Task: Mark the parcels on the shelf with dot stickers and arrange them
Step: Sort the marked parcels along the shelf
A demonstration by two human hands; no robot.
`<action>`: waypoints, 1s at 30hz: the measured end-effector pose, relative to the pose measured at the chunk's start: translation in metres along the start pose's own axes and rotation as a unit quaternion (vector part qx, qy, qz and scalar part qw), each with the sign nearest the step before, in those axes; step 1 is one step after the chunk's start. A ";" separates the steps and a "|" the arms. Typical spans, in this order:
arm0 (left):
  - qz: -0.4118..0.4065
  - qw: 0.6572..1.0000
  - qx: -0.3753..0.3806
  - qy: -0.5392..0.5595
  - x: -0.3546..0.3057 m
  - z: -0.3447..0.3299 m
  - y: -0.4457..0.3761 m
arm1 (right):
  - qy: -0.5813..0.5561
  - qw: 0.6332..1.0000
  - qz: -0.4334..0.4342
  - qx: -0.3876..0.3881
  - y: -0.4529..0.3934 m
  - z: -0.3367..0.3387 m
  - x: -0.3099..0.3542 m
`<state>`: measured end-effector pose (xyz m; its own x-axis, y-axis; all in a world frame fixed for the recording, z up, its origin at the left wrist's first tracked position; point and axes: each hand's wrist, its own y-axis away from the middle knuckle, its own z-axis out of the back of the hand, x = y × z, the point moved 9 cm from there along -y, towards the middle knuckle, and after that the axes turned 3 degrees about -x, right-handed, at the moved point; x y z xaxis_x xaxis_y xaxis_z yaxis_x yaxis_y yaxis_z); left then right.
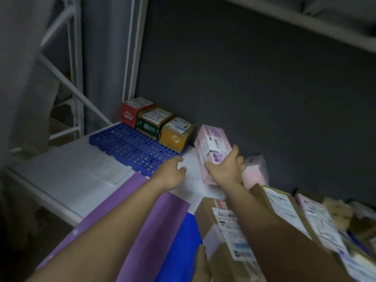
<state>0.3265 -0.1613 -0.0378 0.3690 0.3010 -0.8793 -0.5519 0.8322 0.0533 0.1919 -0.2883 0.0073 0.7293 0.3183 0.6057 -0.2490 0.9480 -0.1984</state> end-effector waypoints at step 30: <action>-0.111 0.963 0.244 -0.020 -0.333 -0.471 0.305 | -0.272 0.888 -0.164 -0.333 0.256 0.456 -0.485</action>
<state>-0.3173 -0.2271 0.0487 0.4716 0.0995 -0.8762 -0.0419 0.9950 0.0905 -0.5161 -0.2030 0.0147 0.2314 0.1453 0.9619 0.4838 0.8407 -0.2433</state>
